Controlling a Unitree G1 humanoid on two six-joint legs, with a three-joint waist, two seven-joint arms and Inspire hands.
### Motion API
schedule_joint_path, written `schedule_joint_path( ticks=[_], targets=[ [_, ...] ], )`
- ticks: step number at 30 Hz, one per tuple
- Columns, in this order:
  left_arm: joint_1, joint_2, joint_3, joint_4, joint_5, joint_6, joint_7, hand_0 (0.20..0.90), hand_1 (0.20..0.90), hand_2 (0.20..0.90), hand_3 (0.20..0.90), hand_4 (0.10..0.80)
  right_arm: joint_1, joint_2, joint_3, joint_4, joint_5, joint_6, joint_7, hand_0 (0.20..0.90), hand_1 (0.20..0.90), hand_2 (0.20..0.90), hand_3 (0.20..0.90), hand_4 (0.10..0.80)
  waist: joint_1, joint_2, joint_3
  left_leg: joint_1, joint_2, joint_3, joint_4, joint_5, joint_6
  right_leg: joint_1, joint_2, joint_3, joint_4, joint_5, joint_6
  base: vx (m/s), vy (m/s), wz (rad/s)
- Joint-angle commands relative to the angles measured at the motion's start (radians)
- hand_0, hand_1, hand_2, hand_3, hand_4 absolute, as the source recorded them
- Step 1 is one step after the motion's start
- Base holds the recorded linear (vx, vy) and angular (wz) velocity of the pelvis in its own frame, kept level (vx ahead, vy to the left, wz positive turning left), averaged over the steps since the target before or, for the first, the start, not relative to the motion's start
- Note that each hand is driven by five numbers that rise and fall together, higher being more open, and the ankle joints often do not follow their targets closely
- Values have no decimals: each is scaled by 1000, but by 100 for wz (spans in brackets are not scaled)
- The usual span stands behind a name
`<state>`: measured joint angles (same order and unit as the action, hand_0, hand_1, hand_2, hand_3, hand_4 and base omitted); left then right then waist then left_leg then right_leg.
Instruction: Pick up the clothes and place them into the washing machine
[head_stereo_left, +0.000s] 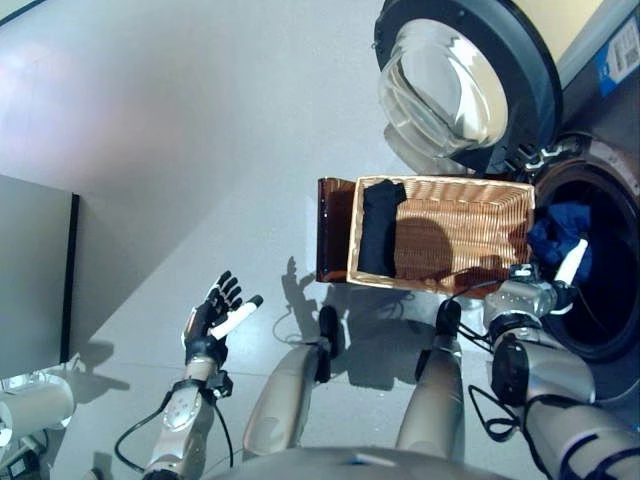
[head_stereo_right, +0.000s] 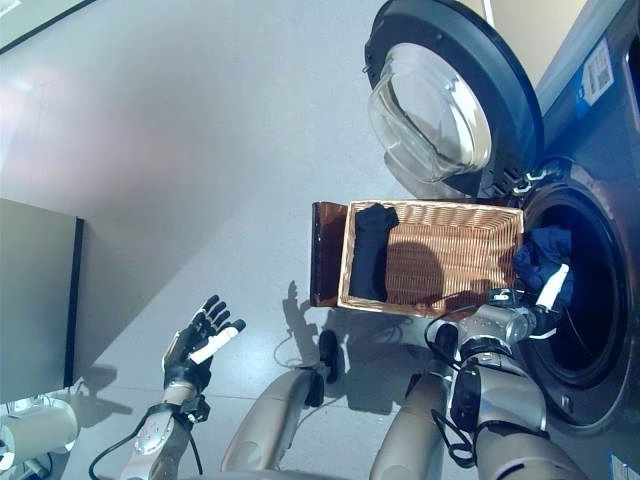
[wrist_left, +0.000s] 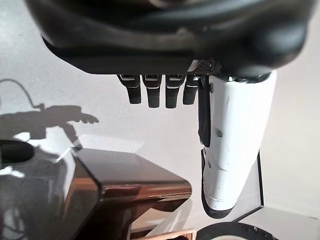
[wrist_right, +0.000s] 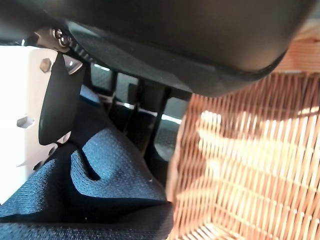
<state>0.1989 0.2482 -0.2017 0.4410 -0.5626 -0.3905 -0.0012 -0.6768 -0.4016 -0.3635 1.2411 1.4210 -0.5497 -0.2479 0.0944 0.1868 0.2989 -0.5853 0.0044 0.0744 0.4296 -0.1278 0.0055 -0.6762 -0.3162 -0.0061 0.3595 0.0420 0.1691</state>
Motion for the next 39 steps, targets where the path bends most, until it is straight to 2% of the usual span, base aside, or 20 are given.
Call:
schedule_joint_path(
  ticks=[1, 5, 9, 16, 18, 22, 32, 33, 35, 36, 39],
  targets=[
    [67, 71, 56, -116, -12, -78, -2, 900, 900, 900, 900, 800, 12, -98, 1, -47, -15, -121, 2, 200, 200, 200, 200, 300, -10, 5, -38, -97, 36, -60, 60, 31, -45, -38, 10, 33, 210, -96, -58, -27, 6, -6],
    [70, 75, 60, -112, -14, -78, -3, 900, 900, 900, 900, 800, 27, -107, -11, -53, -12, -133, 0, 200, 200, 200, 200, 300, -18, 4, -41, -126, 40, -63, 114, 10, -48, -72, 12, 44, 267, -125, -67, -13, -5, -2],
    [77, 84, 58, -107, -8, -75, -10, 900, 900, 900, 900, 800, 17, -134, -19, -45, -5, -139, -6, 200, 200, 200, 200, 300, -14, 11, -54, -137, 35, -57, 119, 3, -47, -92, 15, 50, 275, -125, -71, -8, 6, -5],
    [92, 120, 93, -128, -9, -77, -8, 900, 900, 900, 900, 800, -33, -289, -22, -37, -60, -136, -52, 200, 200, 200, 200, 300, -8, 25, -83, -149, 19, -46, 107, 5, -46, -120, 5, 63, 283, -121, -70, -7, 20, 0],
    [92, 119, 94, -127, -8, -77, -6, 900, 900, 900, 900, 800, -44, -307, -19, -31, -64, -135, -57, 200, 200, 200, 200, 300, -6, 27, -87, -155, 17, -46, 106, 7, -46, -127, 2, 66, 285, -119, -69, -10, 26, 7],
    [90, 125, 86, -146, -13, -81, -5, 900, 900, 900, 900, 800, -108, -389, -15, -25, -61, -147, -86, 200, 200, 200, 200, 300, 3, 47, -96, -163, -6, -40, 81, 19, -39, -143, -11, 83, 286, -109, -65, -13, 57, 4],
    [91, 116, 79, -139, -10, -75, 10, 900, 900, 900, 900, 800, -106, -471, -59, 33, -60, -157, -160, 200, 200, 200, 200, 300, -3, 70, -106, -174, -18, -28, 74, 25, -34, -168, -27, 98, 309, -114, -62, -2, 30, 4],
    [92, 114, 82, -139, -5, -75, 13, 900, 900, 900, 900, 800, -99, -465, -61, 41, -60, -149, -163, 269, 269, 269, 269, 349, -3, 75, -107, -172, -19, -26, 71, 25, -32, -169, -27, 102, 308, -114, -61, 5, 31, 1],
    [92, 114, 83, -139, -3, -74, 14, 900, 900, 900, 900, 800, -92, -460, -64, 46, -62, -145, -166, 488, 488, 488, 488, 506, -2, 77, -107, -171, -19, -24, 71, 25, -31, -169, -27, 104, 309, -114, -60, 0, 0, 0],
    [90, 115, 82, -139, -5, -74, 12, 900, 900, 900, 900, 800, -90, -454, -63, 51, -62, -140, -167, 900, 900, 900, 900, 800, -3, 80, -106, -169, -18, -21, 73, 24, -29, -168, -28, 108, 310, -113, -59, 0, 0, 0],
    [90, 115, 79, -134, -6, -74, 9, 900, 900, 900, 900, 800, -89, -447, -59, 51, -63, -136, -164, 900, 900, 900, 900, 800, -4, 82, -105, -166, -18, -18, 74, 22, -28, -167, -29, 109, 310, -111, -58, 0, 0, 0]
  ],
)
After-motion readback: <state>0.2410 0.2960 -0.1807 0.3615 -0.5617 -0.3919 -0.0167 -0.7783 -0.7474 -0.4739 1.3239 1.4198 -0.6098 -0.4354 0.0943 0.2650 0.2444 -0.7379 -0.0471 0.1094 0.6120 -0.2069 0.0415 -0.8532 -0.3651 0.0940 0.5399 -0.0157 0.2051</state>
